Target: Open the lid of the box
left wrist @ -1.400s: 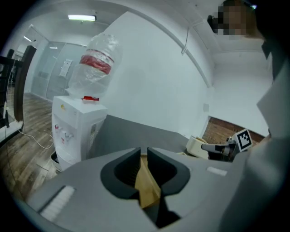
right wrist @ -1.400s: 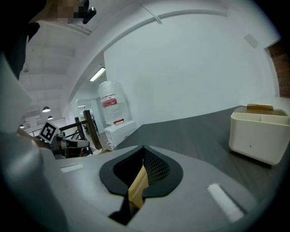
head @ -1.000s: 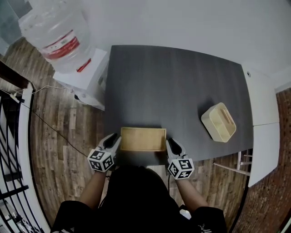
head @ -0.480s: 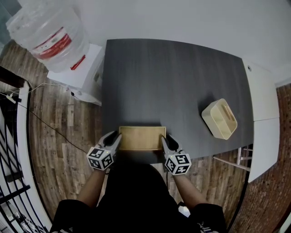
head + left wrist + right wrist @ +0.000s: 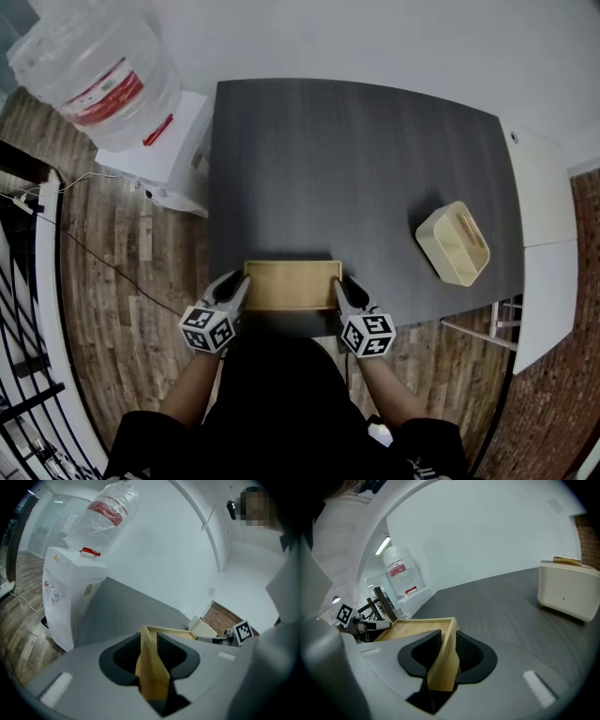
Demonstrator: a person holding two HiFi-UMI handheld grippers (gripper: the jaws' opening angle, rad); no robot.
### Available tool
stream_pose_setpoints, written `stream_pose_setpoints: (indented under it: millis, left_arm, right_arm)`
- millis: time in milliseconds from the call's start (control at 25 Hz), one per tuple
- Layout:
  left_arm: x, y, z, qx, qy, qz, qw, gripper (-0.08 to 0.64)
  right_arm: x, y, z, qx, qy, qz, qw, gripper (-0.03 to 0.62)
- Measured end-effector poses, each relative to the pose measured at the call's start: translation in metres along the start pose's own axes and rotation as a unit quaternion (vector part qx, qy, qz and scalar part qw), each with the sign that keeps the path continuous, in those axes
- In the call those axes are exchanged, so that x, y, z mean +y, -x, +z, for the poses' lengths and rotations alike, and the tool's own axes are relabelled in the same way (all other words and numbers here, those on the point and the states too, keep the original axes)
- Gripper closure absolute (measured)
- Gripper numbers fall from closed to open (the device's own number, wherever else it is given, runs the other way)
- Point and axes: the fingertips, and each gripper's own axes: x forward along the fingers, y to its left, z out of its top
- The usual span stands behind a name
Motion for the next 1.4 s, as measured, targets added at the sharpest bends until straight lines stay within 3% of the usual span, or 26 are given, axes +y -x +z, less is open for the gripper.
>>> stream_pose_setpoints:
  millis: [640, 960, 1400]
  left_arm:
    - [0.003, -0.001, 0.001, 0.018, -0.019, 0.038, 0.999, 0.453]
    - [0.001, -0.002, 0.002, 0.011, -0.019, 0.045, 0.9987, 0.505]
    - [0.005, -0.002, 0.001, 0.006, 0.008, 0.07, 0.9975, 0.512]
  right_arm:
    - [-0.008, 0.001, 0.003, 0.01, 0.015, 0.009, 1.0, 0.502]
    - [-0.031, 0.009, 0.006, 0.003, -0.003, -0.016, 1.0, 0.531]
    - [-0.056, 0.017, 0.007, 0.005, -0.013, -0.041, 0.999, 0.538]
